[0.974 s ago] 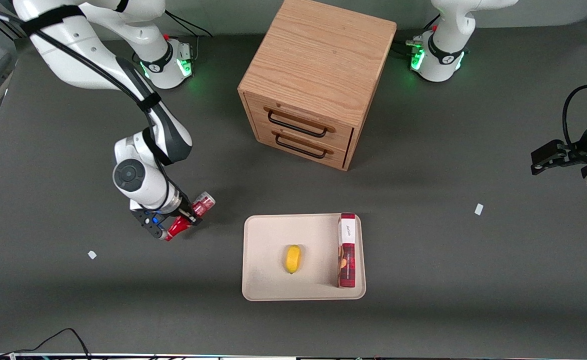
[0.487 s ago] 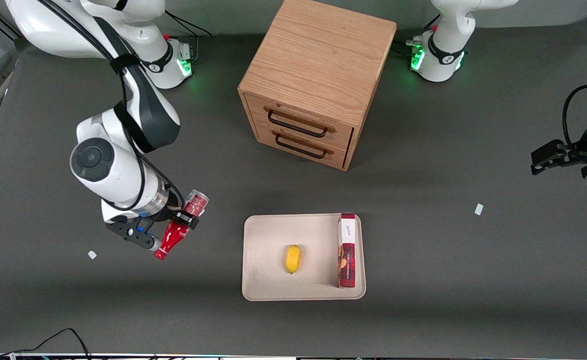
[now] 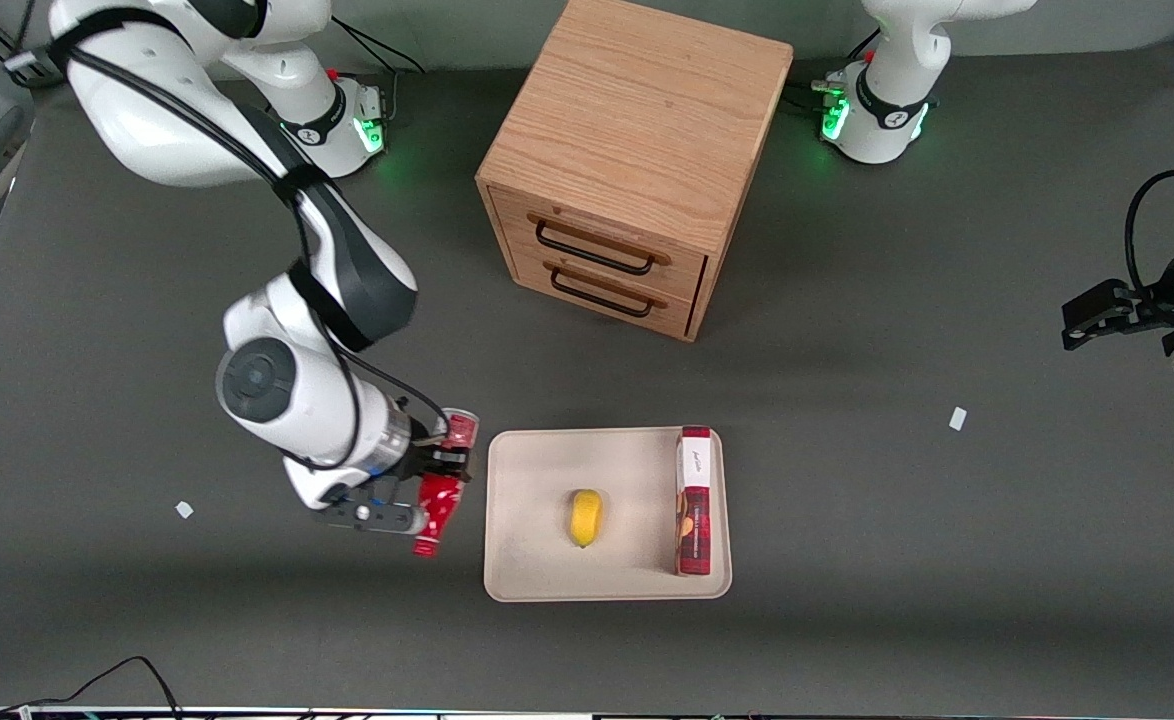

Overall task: Place coke bottle on tray
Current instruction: 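Lower the bottle onto the tray beside the yellow lemon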

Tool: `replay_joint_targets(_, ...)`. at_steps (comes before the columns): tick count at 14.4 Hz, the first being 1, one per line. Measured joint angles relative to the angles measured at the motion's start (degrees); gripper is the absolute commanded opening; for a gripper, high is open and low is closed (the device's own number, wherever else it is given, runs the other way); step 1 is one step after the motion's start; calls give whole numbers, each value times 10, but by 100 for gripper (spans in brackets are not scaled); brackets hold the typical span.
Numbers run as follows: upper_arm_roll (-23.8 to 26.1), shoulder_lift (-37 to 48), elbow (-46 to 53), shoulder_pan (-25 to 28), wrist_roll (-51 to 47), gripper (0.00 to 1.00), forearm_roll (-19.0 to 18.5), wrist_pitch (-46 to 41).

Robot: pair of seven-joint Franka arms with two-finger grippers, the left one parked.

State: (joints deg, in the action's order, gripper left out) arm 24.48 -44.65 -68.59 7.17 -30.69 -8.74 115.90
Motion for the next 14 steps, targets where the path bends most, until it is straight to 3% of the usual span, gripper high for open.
replay_joint_targets(8, -10, -116, 44, 29, 38, 0, -14, 37)
replay_joint_targets(14, -32, -151, 51, 52, 39, 0, -16, 66)
